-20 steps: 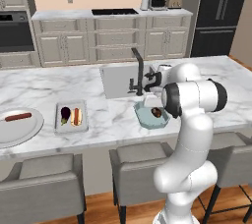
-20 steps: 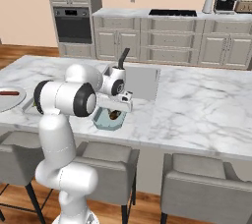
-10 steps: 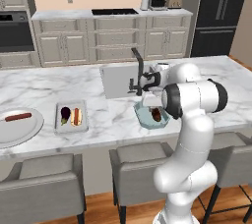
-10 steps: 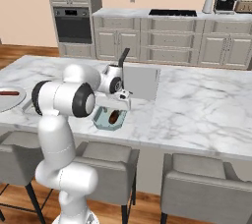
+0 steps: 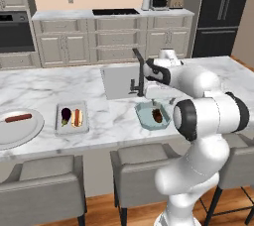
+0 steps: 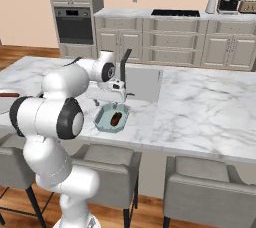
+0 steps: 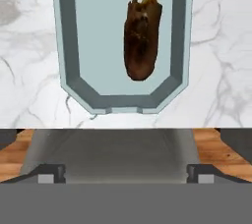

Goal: Place one cooked food and one vegetable from the large plate to each tupperware container.

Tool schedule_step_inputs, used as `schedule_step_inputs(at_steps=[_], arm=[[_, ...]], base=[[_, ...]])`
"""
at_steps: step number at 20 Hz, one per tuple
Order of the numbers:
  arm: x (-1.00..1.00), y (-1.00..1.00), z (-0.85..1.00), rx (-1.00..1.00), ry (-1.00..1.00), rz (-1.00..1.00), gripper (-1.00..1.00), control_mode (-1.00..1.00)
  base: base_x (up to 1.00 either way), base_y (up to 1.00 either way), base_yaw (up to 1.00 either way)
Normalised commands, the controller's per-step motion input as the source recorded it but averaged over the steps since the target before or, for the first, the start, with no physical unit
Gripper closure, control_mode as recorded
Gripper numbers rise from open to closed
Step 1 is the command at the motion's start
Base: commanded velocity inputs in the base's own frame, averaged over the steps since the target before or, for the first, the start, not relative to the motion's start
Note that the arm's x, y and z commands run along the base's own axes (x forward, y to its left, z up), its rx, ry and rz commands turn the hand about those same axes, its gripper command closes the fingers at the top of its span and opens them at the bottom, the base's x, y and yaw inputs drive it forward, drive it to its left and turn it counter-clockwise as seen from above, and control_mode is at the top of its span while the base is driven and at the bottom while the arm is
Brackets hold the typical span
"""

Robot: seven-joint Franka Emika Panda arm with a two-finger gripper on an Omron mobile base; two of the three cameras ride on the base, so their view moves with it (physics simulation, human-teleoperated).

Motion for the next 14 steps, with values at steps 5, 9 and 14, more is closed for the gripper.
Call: schedule_step_inputs(at_steps=[5,9,14], arm=[[-1.00,0.25,0.77,-0.02,-0.08,0.02,-1.00,-1.00],[-1.00,0.36,0.33,0.00,-0.15,0.00,-1.00,-1.00],[-1.00,0.12,0.08,0.00,-0.17,0.00,-1.00,-1.00]], base=[[0.00,0.00,0.00],[0.00,0.00,0.00],[0.00,0.00,0.00]])
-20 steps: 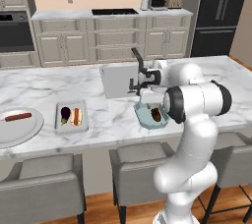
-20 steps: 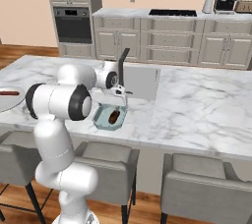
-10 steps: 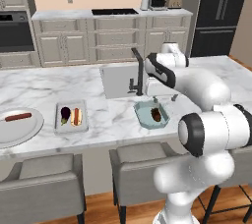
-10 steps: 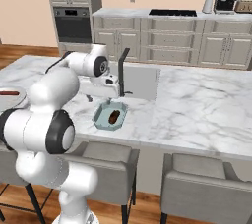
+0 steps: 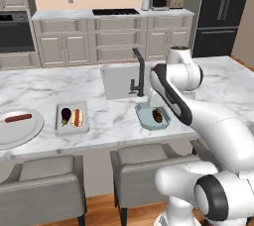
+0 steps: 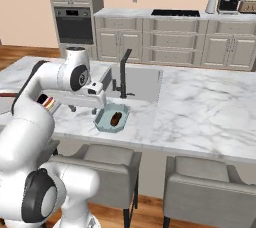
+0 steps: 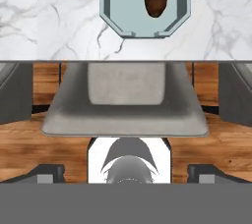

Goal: Place one cooked food and one vegetable from the large plate to each tupperware container.

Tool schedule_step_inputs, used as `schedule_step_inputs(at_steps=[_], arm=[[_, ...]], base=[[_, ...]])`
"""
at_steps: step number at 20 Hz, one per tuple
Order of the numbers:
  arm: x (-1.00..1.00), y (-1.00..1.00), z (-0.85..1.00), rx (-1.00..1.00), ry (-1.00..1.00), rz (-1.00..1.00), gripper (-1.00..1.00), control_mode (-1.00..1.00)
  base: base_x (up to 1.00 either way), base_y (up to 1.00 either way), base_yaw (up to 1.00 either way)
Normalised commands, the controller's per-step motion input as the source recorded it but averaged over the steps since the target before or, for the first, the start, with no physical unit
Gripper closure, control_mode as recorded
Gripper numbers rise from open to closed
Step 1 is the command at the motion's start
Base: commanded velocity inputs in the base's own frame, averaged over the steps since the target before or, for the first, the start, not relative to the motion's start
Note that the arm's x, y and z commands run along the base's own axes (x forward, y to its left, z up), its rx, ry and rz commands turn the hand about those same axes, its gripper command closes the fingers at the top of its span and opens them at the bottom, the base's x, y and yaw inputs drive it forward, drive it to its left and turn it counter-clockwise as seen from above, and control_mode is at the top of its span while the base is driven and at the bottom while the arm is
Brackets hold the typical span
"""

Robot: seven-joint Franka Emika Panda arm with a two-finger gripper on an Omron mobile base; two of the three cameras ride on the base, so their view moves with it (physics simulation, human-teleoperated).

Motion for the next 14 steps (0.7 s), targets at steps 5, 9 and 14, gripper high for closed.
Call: schedule_step_inputs(at_steps=[5,9,14], arm=[[0.03,-0.04,0.00,0.00,0.01,0.04,-1.00,-1.00],[0.00,0.00,0.00,0.00,0.00,0.00,-1.00,-1.00],[0.00,0.05,0.00,0.00,0.00,0.00,-1.00,1.00]], base=[[0.00,0.00,0.00],[0.00,0.00,0.00],[0.00,0.35,0.00]])
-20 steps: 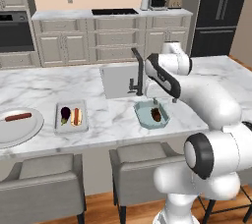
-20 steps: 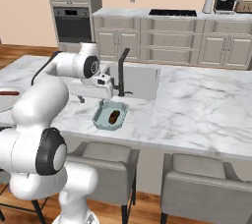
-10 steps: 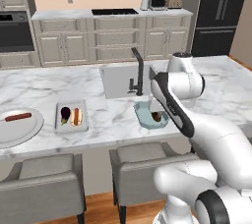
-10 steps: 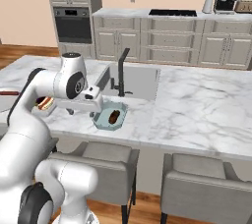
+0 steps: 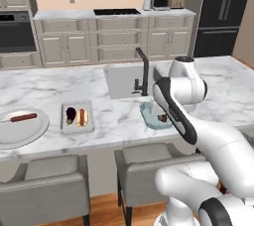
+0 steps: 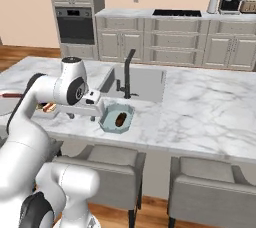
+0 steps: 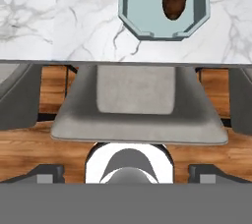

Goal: Place one cooked food and one vegetable from the large plate to each tupperware container.

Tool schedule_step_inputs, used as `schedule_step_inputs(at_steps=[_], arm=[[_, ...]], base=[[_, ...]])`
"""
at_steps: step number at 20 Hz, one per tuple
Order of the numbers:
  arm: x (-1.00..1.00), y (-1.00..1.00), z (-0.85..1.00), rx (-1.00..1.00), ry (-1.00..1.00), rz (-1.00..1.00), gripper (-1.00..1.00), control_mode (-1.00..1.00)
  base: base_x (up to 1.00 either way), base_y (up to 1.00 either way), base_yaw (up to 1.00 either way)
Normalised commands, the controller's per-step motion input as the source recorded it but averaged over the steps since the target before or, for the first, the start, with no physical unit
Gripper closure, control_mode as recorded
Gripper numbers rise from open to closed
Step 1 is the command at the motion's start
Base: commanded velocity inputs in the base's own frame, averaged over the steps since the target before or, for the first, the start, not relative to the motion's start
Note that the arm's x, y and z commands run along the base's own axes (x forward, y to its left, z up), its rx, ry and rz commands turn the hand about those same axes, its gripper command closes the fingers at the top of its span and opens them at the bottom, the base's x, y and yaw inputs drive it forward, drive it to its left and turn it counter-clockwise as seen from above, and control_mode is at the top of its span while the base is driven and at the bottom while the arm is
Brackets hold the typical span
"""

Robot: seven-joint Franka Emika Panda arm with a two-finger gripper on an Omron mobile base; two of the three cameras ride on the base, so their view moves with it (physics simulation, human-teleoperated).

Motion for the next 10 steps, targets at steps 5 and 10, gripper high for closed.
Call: schedule_step_inputs(at_steps=[5,10], arm=[[0.00,0.00,0.00,0.00,0.00,0.00,-1.00,1.00],[0.00,0.00,0.00,0.00,0.00,0.00,-1.00,1.00]], base=[[-0.17,1.00,0.00],[-0.08,1.00,0.00]])
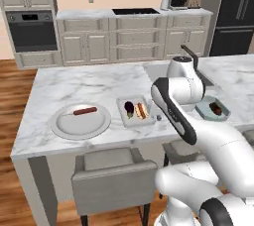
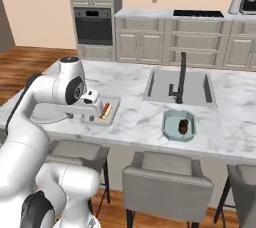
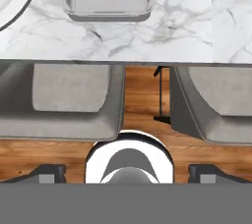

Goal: Place one cooked food and one vegetable from the large plate to each tupperware container.

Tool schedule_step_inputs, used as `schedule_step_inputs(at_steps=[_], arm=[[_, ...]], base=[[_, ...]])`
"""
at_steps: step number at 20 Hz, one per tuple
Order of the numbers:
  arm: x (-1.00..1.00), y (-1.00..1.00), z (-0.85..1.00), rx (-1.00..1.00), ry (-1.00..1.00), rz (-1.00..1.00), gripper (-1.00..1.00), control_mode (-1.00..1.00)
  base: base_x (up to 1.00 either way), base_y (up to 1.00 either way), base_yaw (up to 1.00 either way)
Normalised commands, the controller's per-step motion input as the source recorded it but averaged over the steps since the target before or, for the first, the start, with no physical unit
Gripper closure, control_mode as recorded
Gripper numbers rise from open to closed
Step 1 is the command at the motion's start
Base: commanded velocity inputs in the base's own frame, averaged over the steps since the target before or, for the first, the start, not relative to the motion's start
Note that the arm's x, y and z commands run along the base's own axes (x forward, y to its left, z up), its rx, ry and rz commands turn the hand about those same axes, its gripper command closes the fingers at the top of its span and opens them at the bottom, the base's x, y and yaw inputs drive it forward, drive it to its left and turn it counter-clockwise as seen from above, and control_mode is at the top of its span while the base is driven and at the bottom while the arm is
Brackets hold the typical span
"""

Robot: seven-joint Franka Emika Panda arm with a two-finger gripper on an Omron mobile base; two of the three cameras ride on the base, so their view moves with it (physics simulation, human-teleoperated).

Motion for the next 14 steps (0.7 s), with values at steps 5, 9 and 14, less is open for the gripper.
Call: schedule_step_inputs(at_steps=[5,9,14], arm=[[0.00,0.00,0.00,0.00,0.00,0.00,-1.00,1.00],[0.00,0.00,0.00,0.00,0.00,0.00,-1.00,1.00],[0.00,0.06,0.00,0.00,0.00,0.00,-1.00,-1.00]], base=[[0.00,1.00,0.00],[0.00,0.99,0.00],[0.00,0.20,0.01]])
